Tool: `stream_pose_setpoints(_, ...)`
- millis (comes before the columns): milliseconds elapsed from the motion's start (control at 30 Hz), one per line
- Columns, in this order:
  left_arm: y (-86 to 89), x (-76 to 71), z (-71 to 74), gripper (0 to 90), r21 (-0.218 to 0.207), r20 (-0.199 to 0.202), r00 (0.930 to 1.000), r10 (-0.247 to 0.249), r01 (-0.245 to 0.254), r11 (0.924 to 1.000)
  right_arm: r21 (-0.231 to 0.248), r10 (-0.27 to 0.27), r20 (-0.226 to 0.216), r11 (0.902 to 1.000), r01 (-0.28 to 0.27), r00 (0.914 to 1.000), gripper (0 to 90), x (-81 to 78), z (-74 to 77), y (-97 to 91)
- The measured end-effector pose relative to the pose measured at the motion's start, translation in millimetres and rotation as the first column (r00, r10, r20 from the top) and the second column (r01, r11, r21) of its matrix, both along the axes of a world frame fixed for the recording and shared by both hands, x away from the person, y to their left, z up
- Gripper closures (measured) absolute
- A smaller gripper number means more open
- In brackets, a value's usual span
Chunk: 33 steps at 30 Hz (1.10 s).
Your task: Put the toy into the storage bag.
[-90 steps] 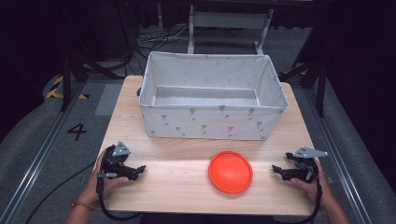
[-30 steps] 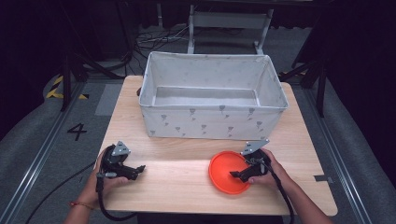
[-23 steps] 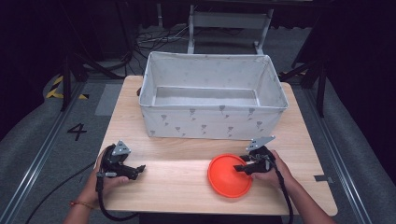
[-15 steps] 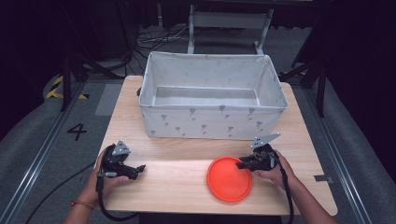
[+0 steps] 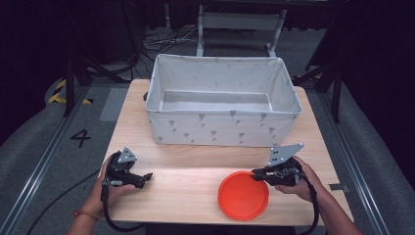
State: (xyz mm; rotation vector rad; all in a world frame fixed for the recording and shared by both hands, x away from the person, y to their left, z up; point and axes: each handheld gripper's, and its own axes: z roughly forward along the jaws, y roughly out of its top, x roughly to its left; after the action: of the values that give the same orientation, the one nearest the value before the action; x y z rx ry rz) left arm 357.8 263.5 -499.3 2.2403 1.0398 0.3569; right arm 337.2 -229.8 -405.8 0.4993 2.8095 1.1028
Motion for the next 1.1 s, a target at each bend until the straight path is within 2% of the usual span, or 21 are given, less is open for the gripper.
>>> stream_pose_setpoints(167, -0.1, -0.2, 0.0, 0.2, -0.001, 0.000, 1.0000, 0.003, -0.003, 1.0000, -0.039, 0.012, 0.040, 0.9992, -0.010, 0.9991, 82.5, -2.6, 14.6, -0.6)
stream_pose_setpoints(300, -0.1, -0.2, 0.0, 0.2, -0.001, 0.000, 1.0000, 0.003, -0.003, 1.0000, -0.063, -0.012, 0.073, 0.9978, 0.017, 0.9972, 82.5, -1.5, 28.2, -5.6)
stream_pose_setpoints(467, -0.1, -0.2, -0.1, 0.2, -0.001, 0.000, 1.0000, 0.003, -0.003, 1.0000, -0.070, -0.036, 0.116, 0.9966, 0.044, 0.9926, 82.6, 0.0, 44.0, -12.0)
stream_pose_setpoints(600, -0.1, -0.2, 0.0, 0.2, -0.001, 0.000, 1.0000, 0.004, -0.004, 1.0000, -0.074, -0.037, 0.130, 0.9962, 0.046, 0.9909, 82.5, 0.6, 52.0, -14.5)
stream_pose_setpoints(833, -0.1, -0.3, -0.1, 0.2, -0.001, 0.000, 1.0000, 0.004, -0.004, 1.0000, -0.097, -0.033, 0.162, 0.9941, 0.049, 0.9862, 82.5, -1.2, 76.8, -19.4)
stream_pose_setpoints(867, -0.1, -0.3, -0.1, 0.2, -0.001, 0.000, 1.0000, 0.004, -0.004, 1.0000, -0.097, -0.033, 0.162, 0.9941, 0.049, 0.9862, 82.5, -1.2, 76.8, -19.4)
stream_pose_setpoints(900, -0.1, -0.2, 0.0, 0.2, -0.001, 0.000, 1.0000, 0.003, -0.003, 1.0000, -0.096, -0.040, 0.172, 0.9937, 0.057, 0.9843, 82.6, -1.6, 84.1, -21.1)
stream_pose_setpoints(967, -0.1, -0.2, 0.0, 0.2, -0.001, 0.000, 1.0000, 0.003, -0.003, 1.0000, -0.094, -0.046, 0.180, 0.9935, 0.064, 0.9826, 82.6, -1.6, 87.6, -21.9)
stream_pose_setpoints(1000, -0.1, -0.2, 0.0, 0.2, -0.001, 0.000, 1.0000, 0.003, -0.003, 1.0000, -0.090, -0.049, 0.194, 0.9937, 0.067, 0.9797, 82.6, -2.3, 95.5, -23.8)
stream_pose_setpoints(1033, -0.1, -0.2, 0.0, 0.2, -0.001, 0.000, 1.0000, 0.003, -0.003, 1.0000, -0.090, -0.049, 0.194, 0.9937, 0.067, 0.9797, 82.6, -2.3, 95.5, -23.8)
stream_pose_setpoints(1100, -0.1, -0.2, 0.0, 0.2, -0.001, 0.000, 1.0000, 0.003, -0.003, 1.0000, -0.059, -0.057, 0.211, 0.9957, 0.071, 0.9757, 82.6, -4.3, 107.4, -27.4)
